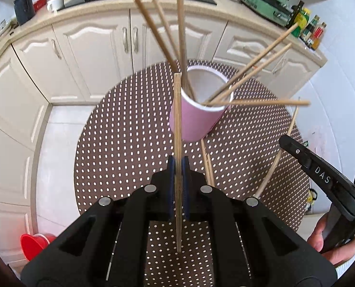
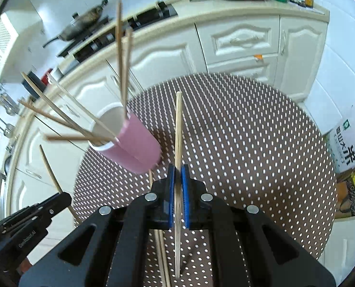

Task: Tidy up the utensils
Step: 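Lift both held chopsticks up and carry them over the pink cup, then lower both held chopsticks into the pink cup and open both grippers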

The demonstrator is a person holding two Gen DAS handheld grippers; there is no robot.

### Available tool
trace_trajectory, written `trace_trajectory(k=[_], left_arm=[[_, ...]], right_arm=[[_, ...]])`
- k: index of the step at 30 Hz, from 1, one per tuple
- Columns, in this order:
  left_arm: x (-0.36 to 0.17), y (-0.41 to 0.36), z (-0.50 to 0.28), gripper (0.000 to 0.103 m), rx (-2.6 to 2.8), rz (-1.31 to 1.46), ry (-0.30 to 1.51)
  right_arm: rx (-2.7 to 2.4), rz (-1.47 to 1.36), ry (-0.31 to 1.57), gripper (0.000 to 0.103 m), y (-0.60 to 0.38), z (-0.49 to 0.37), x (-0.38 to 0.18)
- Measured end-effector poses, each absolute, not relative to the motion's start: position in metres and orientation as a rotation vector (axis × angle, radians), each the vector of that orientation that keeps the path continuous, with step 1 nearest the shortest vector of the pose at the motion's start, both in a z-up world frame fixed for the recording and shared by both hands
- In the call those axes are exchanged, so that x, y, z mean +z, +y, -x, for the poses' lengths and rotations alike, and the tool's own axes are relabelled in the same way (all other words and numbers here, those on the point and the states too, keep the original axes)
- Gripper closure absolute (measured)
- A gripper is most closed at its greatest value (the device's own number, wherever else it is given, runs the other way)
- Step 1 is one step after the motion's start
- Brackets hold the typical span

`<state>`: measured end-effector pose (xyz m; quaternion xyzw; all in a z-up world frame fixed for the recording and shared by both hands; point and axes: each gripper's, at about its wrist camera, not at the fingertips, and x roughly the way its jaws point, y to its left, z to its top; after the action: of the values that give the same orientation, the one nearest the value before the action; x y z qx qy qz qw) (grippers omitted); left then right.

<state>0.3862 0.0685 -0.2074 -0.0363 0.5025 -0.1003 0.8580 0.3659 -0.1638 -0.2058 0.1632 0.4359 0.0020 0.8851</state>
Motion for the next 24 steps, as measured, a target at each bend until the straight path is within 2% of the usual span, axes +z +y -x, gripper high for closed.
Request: trace_trajectory(k=[9, 24], left_arm=[[-0.155, 0.068, -0.371, 0.097, -0.233, 0.037, 0.923], [-0.077, 0.058, -0.365, 0.097, -0.267, 0.007, 0.748]], right_arm=[[0.042, -0.347, 0.752, 0.098, -0.162, -0.353, -0.142], [0.07, -0.377, 0.593, 0.098, -0.161, -0.35, -0.071]])
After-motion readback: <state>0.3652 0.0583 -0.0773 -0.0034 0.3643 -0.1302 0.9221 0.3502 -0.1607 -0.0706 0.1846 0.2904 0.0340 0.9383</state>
